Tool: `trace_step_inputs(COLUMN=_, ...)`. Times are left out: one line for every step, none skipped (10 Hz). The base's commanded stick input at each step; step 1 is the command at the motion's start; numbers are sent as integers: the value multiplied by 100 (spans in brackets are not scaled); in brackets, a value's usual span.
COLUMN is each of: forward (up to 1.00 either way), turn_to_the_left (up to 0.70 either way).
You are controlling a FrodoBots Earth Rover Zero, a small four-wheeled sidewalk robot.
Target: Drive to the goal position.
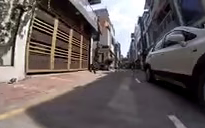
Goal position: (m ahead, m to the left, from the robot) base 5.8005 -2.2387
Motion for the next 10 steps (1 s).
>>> trace_step_inputs(forward=100, turn_to_the_left=0)
trace_step_inputs(forward=100, turn_to_the_left=0)
trace_step_inputs(forward=100, turn_to_the_left=0)
trace_step_inputs(forward=100, turn_to_the_left=0)
trace_step_inputs(forward=100, turn_to_the_left=0)
trace_step_inputs(forward=100, turn_to_the_left=0)
trace_step_inputs(forward=100, turn_to_the_left=0)
trace_step_inputs(forward=100, turn_to_the_left=0)
trace_step_inputs(forward=100, turn_to_the_left=0)
trace_step_inputs(forward=100, turn_to_the_left=-36)
